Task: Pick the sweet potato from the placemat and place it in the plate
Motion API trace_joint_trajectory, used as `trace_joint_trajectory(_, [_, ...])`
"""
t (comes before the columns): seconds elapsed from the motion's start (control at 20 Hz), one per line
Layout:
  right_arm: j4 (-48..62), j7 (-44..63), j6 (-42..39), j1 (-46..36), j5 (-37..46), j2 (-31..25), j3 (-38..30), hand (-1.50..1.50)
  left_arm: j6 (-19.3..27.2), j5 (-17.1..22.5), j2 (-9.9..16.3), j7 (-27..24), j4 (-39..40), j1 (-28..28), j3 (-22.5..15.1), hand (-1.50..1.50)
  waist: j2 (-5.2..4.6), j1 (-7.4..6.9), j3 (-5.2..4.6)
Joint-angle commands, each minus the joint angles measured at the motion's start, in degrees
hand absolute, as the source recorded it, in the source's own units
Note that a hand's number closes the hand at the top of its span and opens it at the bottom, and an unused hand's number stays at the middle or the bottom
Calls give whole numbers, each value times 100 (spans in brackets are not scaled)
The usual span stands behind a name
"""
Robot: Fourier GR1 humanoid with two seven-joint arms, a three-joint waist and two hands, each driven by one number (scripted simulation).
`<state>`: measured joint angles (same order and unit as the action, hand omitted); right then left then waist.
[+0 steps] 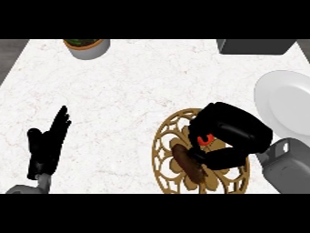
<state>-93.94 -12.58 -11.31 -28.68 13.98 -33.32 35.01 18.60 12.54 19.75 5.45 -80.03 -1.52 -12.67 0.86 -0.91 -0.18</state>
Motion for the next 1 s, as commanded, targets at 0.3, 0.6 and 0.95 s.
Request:
trace_joint_trajectory(0.3, [1357,-1465,-1092,-81,19,333,579,-150,-2,-205,-145,154,-115,-92,-181,0,-110,-54,18])
trace_joint_trajectory(0.6, [510,-845,-570,-495,1685,15,1040,-150,83,-256,-192,321,20,-276,-97,0,-69,85,14])
trace_joint_trajectory(0.95, [201,615,-1819,-1219,2480,505,1539,-150,-103,-219,-49,397,-55,-266,61,0,-72,54,10])
